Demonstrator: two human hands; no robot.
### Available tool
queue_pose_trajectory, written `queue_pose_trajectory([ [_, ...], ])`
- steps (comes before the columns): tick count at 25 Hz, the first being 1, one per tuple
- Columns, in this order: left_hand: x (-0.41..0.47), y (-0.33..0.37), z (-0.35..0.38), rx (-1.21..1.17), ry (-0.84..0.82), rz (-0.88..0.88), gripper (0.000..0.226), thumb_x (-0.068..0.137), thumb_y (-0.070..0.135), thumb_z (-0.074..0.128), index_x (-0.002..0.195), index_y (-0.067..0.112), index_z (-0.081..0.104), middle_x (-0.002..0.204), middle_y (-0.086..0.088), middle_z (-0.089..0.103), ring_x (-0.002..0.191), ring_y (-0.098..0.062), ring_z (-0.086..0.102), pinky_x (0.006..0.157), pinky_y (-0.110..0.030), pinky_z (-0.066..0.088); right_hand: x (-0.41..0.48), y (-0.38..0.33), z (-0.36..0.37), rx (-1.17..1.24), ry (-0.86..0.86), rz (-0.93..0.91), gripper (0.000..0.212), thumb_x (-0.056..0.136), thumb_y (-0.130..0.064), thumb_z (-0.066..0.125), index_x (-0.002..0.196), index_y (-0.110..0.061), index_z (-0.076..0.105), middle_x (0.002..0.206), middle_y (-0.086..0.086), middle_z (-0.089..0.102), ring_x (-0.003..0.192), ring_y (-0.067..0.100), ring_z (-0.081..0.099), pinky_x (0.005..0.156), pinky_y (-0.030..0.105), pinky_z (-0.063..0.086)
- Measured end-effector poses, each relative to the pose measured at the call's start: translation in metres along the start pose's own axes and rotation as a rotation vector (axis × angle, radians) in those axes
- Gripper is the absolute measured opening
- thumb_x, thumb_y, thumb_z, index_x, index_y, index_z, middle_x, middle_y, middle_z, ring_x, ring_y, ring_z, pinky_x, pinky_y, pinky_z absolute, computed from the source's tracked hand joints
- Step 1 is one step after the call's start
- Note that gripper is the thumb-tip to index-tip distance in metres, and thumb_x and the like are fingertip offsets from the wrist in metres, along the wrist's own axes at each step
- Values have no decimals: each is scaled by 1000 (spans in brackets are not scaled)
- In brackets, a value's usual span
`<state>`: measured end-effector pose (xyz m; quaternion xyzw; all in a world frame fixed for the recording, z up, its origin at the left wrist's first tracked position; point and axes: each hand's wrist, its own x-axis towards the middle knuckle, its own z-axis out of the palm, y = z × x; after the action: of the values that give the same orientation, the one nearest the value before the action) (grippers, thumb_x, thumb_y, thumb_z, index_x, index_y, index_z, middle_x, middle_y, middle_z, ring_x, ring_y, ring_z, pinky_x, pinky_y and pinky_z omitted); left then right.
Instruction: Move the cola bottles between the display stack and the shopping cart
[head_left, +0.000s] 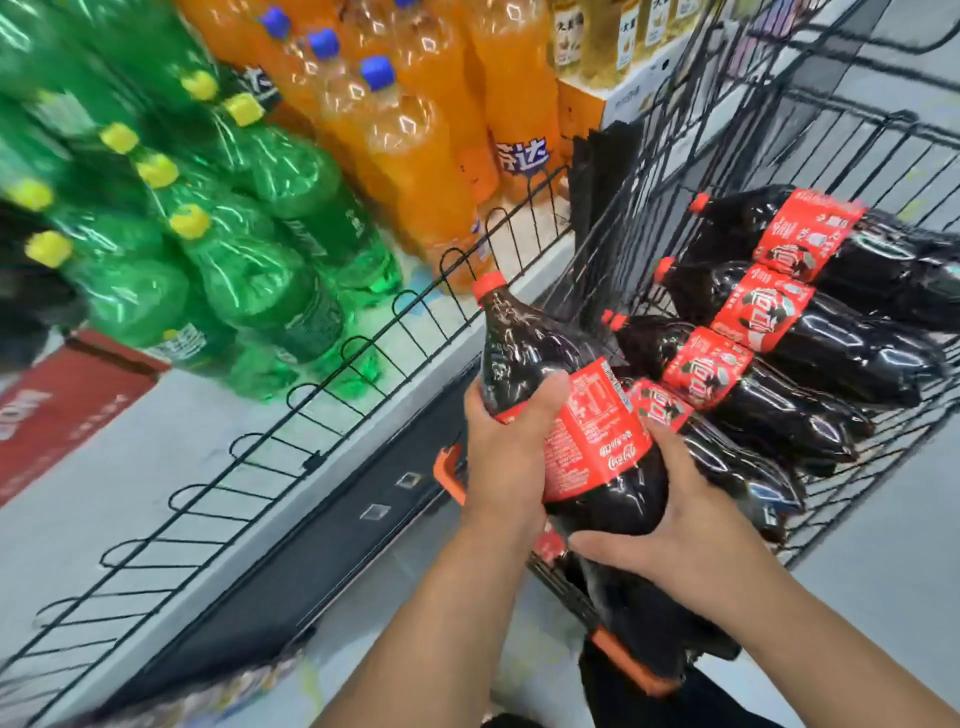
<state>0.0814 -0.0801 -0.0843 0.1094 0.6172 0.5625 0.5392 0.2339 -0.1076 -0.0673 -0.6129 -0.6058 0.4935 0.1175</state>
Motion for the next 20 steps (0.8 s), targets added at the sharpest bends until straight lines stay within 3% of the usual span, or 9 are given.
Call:
queue_pose_trajectory([
  [5, -41, 30, -82, -79, 70, 124, 93, 42, 44, 88, 126, 19, 56, 104, -7, 76, 84, -19, 74, 78, -40, 62, -40, -40, 62, -11, -52, -122, 115, 47, -56, 90, 137, -55, 19, 108, -30, 55, 95, 6, 58, 75, 16, 43],
  [8, -68, 50, -137, -125, 107, 188, 94, 47, 38, 89, 131, 18, 54, 110, -9, 76, 88, -22, 74, 85, -44, 62, -67, -68, 103, 17, -81, -221, 115, 38, -64, 85, 135, -55, 24, 118, -22, 59, 105, 7, 61, 90, 31, 49],
  [11, -93, 68, -187, -154, 143, 237, 93, 46, 41, 88, 130, 19, 54, 114, -14, 74, 91, -25, 74, 85, -46, 62, -89, -93, 139, -14, -111, -294, 118, 42, -60, 88, 138, -53, 20, 117, -18, 59, 105, 9, 61, 89, 30, 47],
  [13, -112, 81, -220, -173, 174, 272, 94, 43, 44, 87, 128, 20, 55, 114, -13, 74, 93, -27, 74, 86, -48, 62, -105, -112, 162, -22, -139, -341, 116, 46, -53, 92, 139, -52, 20, 116, -20, 57, 100, 4, 59, 84, 24, 45],
  [17, -145, 106, -271, -188, 231, 375, 93, 43, 43, 88, 128, 26, 55, 111, -7, 75, 95, -27, 75, 86, -47, 62, -131, -146, 197, 9, -209, -427, 112, 50, -43, 94, 138, -50, 25, 107, -33, 53, 88, -23, 50, 71, 2, 38],
  [19, -158, 117, -285, -178, 262, 422, 90, 44, 43, 88, 126, 27, 56, 112, -6, 75, 99, -29, 75, 91, -51, 60, -139, -159, 207, 36, -245, -451, 113, 49, -43, 95, 139, -48, 26, 114, -30, 54, 97, -18, 53, 81, 7, 40],
  [20, -165, 122, -292, -169, 275, 447, 90, 44, 43, 88, 127, 27, 56, 113, -5, 75, 101, -29, 74, 93, -52, 59, -143, -166, 212, 43, -266, -456, 115, 47, -46, 94, 139, -49, 26, 118, -25, 56, 102, -10, 56, 87, 16, 45],
])
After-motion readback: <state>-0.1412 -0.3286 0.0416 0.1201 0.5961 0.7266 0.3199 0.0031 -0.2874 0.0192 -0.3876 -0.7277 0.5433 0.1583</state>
